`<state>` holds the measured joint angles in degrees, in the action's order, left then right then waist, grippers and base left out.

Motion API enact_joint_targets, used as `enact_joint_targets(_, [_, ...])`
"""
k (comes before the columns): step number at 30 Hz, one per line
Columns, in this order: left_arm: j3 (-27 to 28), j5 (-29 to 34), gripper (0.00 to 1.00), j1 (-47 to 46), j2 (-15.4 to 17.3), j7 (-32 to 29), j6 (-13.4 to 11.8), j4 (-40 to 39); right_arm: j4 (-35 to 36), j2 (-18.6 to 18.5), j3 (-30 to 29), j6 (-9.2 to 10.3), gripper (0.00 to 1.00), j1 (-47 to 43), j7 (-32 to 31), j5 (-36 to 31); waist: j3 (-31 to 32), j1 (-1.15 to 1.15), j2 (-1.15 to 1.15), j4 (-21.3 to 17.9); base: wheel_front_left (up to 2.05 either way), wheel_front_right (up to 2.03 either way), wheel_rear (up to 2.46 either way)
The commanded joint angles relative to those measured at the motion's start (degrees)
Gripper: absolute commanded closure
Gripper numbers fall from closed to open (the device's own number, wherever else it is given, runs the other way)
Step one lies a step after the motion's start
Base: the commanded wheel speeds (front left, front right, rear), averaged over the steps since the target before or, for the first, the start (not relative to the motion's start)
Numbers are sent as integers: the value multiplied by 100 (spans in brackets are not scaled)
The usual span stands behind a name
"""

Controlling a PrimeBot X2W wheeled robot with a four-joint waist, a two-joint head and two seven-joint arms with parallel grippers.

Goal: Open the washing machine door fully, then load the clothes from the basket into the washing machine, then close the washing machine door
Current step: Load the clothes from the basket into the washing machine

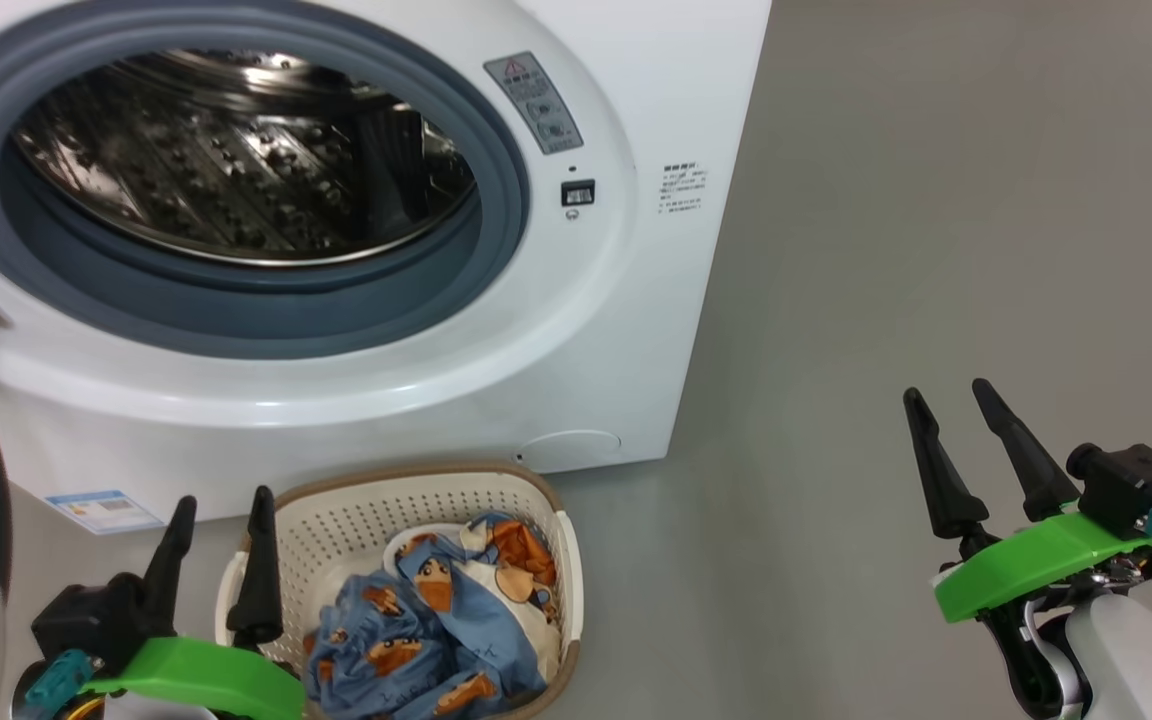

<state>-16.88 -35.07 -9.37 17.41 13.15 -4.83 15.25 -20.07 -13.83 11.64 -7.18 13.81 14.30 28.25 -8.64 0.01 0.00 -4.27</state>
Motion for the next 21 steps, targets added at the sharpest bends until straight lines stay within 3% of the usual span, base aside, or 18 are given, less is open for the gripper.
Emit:
enact_joint_targets(1, [166,78,0,-247,163,-6,5,-58,122,-46,111,-31,0,165,70,37,-129,-1,0,-49,0,0,0])
enact_joint_targets(21, [-187,102,0,-1162,-48,-129,316,997,212,127,129,-31,0,668,70,46,-1287,-1,0,-96,0,0,0])
